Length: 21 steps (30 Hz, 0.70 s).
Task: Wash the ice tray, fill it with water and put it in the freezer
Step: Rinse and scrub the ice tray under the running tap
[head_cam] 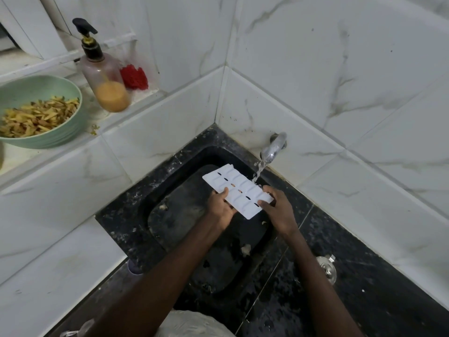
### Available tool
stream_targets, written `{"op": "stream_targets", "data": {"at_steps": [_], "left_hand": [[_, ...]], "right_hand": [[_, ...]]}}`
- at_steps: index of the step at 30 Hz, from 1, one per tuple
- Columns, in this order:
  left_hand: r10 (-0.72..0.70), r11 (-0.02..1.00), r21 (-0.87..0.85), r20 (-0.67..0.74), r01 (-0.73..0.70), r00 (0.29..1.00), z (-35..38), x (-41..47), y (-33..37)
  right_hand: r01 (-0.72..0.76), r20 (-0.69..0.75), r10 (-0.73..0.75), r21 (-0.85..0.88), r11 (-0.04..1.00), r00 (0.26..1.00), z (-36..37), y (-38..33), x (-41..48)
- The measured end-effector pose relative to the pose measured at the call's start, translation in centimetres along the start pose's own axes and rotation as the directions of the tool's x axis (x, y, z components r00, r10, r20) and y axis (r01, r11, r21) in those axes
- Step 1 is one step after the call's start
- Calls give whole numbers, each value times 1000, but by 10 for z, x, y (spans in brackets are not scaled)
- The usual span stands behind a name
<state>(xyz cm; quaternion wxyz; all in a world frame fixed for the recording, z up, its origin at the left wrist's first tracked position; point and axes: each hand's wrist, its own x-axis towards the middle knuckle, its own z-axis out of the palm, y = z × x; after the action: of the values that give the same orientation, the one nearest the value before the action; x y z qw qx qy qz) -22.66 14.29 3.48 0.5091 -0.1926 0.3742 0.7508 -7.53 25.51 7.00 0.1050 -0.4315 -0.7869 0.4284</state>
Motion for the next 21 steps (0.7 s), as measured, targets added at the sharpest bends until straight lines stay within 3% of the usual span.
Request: {"op": "stream_targets", "data": {"at_steps": [3, 8, 14, 21], "left_hand": [[-80, 995, 60, -12, 81, 997, 3, 2, -2], [-171, 980, 102, -17, 171, 985, 10, 13, -7], [-189, 950, 235, -93, 206, 978, 31, 25, -7], [-240, 948, 187, -112, 258, 964, 67, 32, -8]], "right_hand": [[-60, -150, 75, 101, 993, 986, 1, 0, 2], [-4, -264, 30, 100, 995, 964, -5, -3, 6], [74, -299, -37, 115, 991, 953, -9, -10, 8], [98, -264, -78, 66, 993, 961, -1, -13, 15]]}}
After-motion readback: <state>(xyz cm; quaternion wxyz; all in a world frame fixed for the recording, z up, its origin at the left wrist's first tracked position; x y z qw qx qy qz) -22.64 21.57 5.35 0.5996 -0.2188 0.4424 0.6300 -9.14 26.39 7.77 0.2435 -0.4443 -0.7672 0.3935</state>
